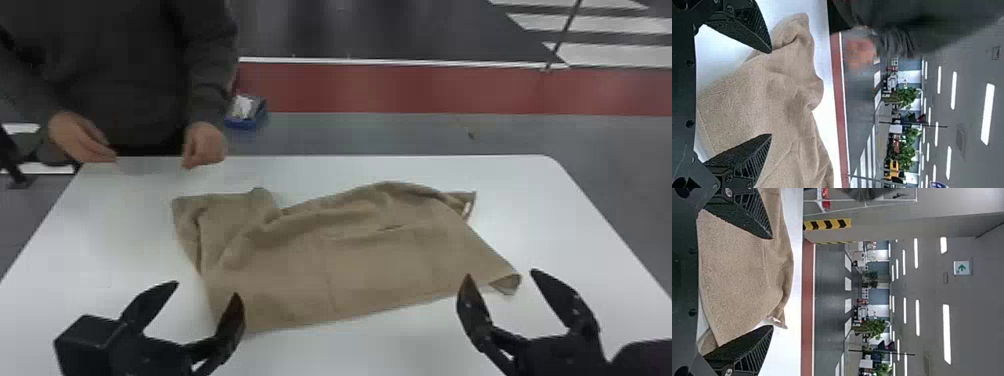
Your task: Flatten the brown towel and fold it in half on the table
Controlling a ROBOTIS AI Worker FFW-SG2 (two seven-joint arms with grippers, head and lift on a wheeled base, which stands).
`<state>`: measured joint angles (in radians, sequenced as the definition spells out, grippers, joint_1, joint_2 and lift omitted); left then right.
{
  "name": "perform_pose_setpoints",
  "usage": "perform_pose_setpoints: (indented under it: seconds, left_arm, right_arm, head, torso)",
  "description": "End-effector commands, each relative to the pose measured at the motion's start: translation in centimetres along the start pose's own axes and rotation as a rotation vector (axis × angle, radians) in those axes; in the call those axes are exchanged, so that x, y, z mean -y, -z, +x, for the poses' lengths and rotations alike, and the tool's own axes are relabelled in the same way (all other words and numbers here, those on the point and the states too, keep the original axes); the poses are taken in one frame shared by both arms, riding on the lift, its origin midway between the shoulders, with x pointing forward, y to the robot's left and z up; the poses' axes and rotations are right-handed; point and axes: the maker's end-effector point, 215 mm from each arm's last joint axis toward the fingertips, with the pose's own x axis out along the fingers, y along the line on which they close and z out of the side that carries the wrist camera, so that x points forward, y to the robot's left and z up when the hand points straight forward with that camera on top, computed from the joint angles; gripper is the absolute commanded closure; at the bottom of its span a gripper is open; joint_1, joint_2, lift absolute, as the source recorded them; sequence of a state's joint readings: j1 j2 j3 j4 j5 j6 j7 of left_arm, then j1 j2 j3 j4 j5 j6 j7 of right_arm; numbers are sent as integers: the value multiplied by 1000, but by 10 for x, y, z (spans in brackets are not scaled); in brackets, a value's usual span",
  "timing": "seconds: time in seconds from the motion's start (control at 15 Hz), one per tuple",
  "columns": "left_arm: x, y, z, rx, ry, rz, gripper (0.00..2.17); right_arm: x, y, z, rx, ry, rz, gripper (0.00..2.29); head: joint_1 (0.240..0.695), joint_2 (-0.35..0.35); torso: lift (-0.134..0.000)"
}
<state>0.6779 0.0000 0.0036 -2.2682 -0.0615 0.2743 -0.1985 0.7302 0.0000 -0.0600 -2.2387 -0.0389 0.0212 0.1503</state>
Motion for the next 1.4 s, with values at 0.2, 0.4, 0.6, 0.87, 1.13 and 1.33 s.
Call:
perform_pose_setpoints:
  seconds: [0.2,0.4,0.6,0.87,1.13,1.33]
  left_arm:
    - [1,7,-1,-25,-2,5,134]
    - [4,7,0,-27,2,6,134]
    - [3,9,2,-34,0,6,134]
    - [3,9,7,-34,0,3,134]
    - [2,7,13,-26,1,-5,134]
    - [1,0,17,-12,1,-5,134]
  right_arm:
    - [1,8,6,-17,1,13,66]
    - [3,6,7,-12,3,10,66]
    - [27,3,5,-10,37,-31,66]
    - [76,-4,10,-7,110,-154,87]
    - [120,26,16,-72,115,-224,140]
    - [143,46,16,-104,143,-216,147]
  head:
    - [695,-49]
    - [695,-51]
    - [695,-58]
    - [695,-110]
    - [695,-169]
    - [695,-207]
  torso:
    - [-128]
    - [-128]
    - [-128]
    - [-128]
    - [-128]
    - [-128]
